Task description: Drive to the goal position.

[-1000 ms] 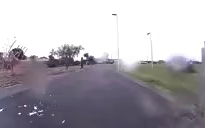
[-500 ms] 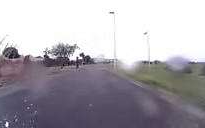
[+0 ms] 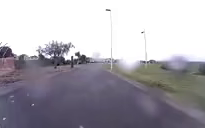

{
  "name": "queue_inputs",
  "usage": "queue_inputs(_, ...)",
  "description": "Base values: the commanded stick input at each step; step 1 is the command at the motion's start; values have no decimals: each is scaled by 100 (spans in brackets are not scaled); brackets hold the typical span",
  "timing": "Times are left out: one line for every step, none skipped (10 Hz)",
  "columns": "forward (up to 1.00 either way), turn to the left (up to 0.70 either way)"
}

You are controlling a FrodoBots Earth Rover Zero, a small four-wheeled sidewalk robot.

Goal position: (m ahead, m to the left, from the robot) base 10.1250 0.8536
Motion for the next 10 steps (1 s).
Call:
queue_inputs(100, 0)
queue_inputs(100, 8)
queue_inputs(100, 21)
queue_inputs(100, 40)
queue_inputs(100, 40)
queue_inputs(100, 40)
queue_inputs(100, 40)
queue_inputs(100, 2)
queue_inputs(100, 1)
queue_inputs(100, 0)
